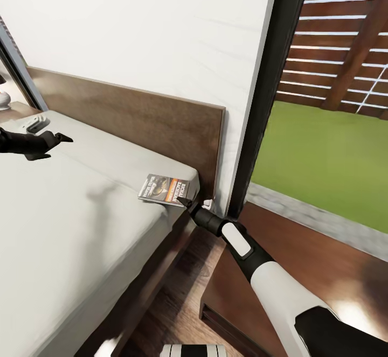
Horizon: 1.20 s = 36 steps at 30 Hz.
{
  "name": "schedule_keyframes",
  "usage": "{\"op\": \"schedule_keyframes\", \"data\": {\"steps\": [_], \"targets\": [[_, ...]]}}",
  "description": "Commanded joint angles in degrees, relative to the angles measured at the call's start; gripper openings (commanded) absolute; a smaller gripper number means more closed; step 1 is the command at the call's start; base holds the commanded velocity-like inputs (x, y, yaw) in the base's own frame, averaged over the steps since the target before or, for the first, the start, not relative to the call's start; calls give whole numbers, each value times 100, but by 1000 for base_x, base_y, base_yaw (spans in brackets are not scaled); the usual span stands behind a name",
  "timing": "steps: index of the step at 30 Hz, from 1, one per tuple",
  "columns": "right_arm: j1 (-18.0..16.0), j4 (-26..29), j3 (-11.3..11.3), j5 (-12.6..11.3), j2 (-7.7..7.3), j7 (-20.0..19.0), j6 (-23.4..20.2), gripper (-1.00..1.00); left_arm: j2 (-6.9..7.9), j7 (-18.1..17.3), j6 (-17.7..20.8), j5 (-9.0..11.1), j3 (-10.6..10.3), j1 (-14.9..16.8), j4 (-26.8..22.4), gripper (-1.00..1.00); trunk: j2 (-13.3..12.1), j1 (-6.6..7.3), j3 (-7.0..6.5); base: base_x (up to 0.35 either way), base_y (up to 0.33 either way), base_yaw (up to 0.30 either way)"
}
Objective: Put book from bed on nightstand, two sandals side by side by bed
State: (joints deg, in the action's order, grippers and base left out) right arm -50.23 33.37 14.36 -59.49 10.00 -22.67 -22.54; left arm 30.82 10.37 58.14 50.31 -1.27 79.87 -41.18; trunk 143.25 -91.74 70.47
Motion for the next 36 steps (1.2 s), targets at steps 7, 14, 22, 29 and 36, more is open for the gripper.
{"op": "schedule_keyframes", "data": {"steps": [7, 14, 22, 29, 36], "targets": [[-4, -3, 5, -37, 0, -1, -16, 100, 10, 53, 13, 62, -13, 3, -4, 100, 2, 1, 34, 0, 0, 0], [-4, -2, 7, -37, 0, -4, -14, 100, 11, 53, 13, 62, -13, 3, -4, 100, 2, 1, 74, 0, 0, 0], [-6, 2, 13, -37, 0, -8, -14, 100, 11, 53, 13, 62, -13, 3, -4, 100, 2, 1, 95, 0, 0, 0], [-4, 3, 13, -37, 0, -9, -14, 100, 11, 53, 13, 63, -13, 3, -4, 100, 2, 1, 99, 0, 0, 0], [-4, 3, 13, -37, 0, -10, -20, 100, 11, 53, 13, 63, -13, 3, -2, 100, 2, 1, 100, 0, 0, 0]]}}
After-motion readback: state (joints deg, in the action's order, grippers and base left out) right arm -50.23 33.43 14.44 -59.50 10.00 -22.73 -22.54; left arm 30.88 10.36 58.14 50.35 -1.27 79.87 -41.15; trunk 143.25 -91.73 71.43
